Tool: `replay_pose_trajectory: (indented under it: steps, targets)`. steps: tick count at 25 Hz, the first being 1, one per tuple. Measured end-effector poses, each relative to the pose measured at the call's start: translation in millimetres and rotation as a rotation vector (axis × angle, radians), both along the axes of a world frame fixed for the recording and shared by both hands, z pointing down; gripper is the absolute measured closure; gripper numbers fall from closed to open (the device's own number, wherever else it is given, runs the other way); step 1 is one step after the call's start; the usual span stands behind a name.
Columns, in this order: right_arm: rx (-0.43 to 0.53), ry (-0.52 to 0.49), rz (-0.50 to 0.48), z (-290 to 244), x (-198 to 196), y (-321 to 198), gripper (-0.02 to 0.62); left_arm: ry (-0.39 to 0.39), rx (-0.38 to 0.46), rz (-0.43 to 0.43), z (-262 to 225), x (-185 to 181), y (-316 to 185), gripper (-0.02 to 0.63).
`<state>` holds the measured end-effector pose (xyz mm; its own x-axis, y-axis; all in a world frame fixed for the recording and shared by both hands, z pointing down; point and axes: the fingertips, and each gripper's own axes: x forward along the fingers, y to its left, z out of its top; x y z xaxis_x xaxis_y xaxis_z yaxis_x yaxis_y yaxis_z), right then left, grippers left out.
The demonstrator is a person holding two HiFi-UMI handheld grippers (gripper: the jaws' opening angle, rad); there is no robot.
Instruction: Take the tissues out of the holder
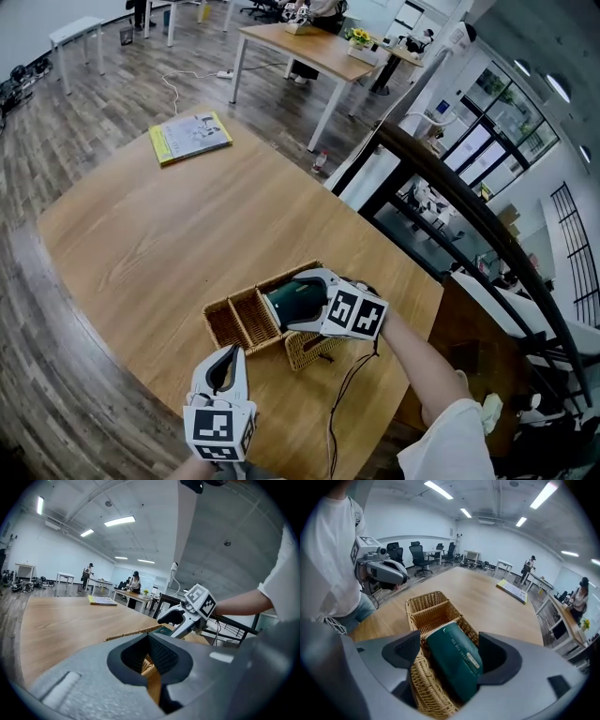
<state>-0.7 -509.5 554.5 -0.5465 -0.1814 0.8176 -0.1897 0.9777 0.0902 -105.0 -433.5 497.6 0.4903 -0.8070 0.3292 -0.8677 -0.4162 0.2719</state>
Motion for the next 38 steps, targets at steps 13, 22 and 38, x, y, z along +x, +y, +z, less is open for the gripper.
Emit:
replay_pose_trajectory:
  steps: [13,22,38]
  targets:
    - [-0.056,0.238,-0.248,33,-2,3,0.221,-0.005,-0.03,-0.01,14,2,-8,0.62]
    - [-0.077,0.327,-0.342,49,-8,-2,0.222,-0.008,-0.04,-0.022,19,-2,-15,0.62]
    - [-0.093,0.373,-0.348,52,-5,0,0.278,0.011,-0.055,-0.028,22,-5,-17,0.62]
